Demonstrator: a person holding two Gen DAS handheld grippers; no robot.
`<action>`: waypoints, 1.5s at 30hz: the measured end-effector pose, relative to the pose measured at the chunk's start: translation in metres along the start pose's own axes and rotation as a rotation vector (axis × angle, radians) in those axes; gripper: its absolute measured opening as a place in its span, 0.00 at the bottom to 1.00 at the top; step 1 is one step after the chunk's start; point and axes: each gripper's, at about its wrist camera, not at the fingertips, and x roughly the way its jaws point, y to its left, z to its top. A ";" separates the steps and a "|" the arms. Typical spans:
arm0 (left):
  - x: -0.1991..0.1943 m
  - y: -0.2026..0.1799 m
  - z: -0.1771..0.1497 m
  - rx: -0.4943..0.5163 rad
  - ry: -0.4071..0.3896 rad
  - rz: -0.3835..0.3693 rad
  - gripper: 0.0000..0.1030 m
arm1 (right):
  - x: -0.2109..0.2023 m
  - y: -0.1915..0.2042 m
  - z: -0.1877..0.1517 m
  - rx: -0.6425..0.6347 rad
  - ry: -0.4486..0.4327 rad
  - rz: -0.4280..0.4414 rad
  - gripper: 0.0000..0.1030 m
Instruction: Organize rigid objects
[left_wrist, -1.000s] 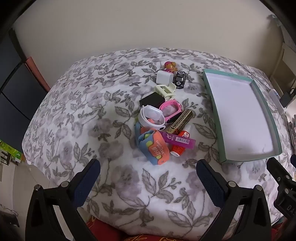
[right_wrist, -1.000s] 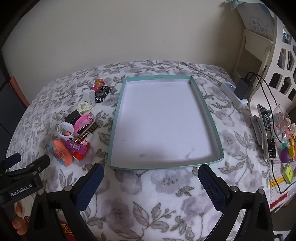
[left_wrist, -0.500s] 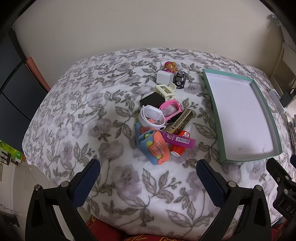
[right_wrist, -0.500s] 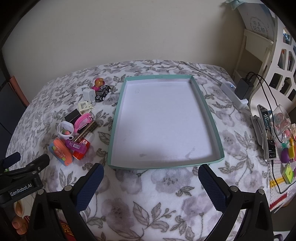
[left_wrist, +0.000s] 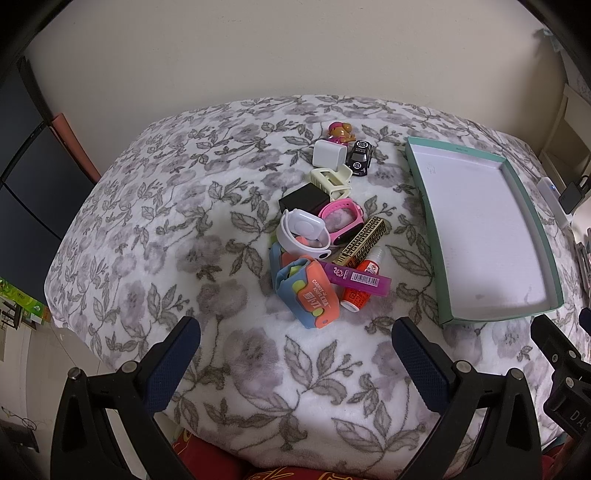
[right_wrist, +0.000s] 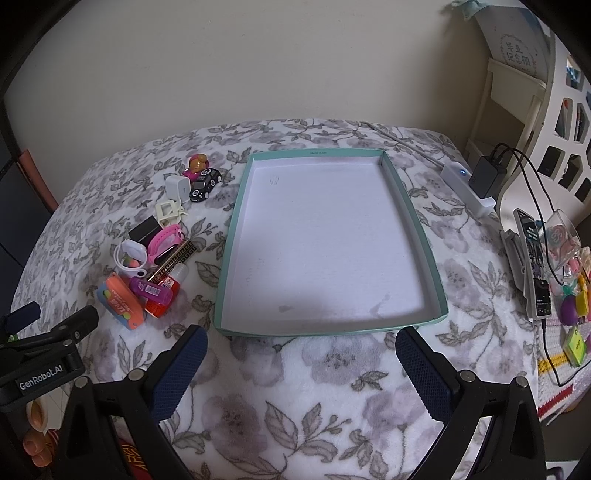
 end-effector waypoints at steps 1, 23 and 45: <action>0.000 0.000 0.000 0.000 0.000 0.000 1.00 | 0.000 0.000 0.000 0.000 0.000 0.000 1.00; 0.001 0.002 -0.001 -0.003 0.006 -0.001 1.00 | 0.000 0.000 0.000 0.000 0.001 -0.001 1.00; 0.004 -0.001 0.004 0.013 0.025 -0.010 1.00 | 0.001 -0.003 0.002 0.027 0.011 0.006 1.00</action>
